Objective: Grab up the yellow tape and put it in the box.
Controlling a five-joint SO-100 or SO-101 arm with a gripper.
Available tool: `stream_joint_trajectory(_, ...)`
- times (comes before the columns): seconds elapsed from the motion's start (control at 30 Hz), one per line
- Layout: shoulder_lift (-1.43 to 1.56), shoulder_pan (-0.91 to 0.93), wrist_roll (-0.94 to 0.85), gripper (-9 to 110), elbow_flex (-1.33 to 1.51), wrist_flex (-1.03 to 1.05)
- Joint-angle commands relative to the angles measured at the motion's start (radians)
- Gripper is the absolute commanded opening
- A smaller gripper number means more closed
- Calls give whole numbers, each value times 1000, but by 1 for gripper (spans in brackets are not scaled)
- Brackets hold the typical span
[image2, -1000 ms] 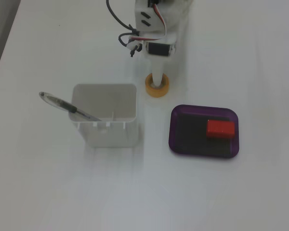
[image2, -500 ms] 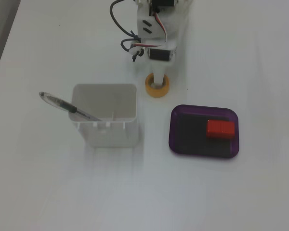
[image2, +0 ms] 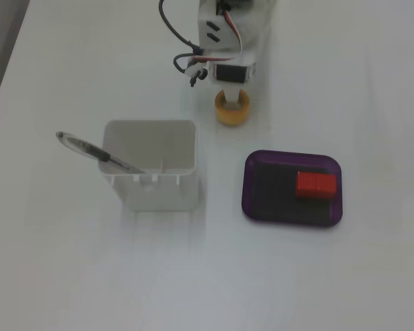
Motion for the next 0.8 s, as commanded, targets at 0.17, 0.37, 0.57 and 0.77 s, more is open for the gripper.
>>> stream_joint_trajectory(0.17, 359, -227, -8, -1, -6, 80)
stream_joint_trajectory(0.37, 414, -322, -9, -1, -12, 86)
stream_joint_trajectory(0.57, 316, -328, -31, -1, -38, 60)
stream_joint_trajectory(0.77, 172, -319, -44, -1, -104, -26)
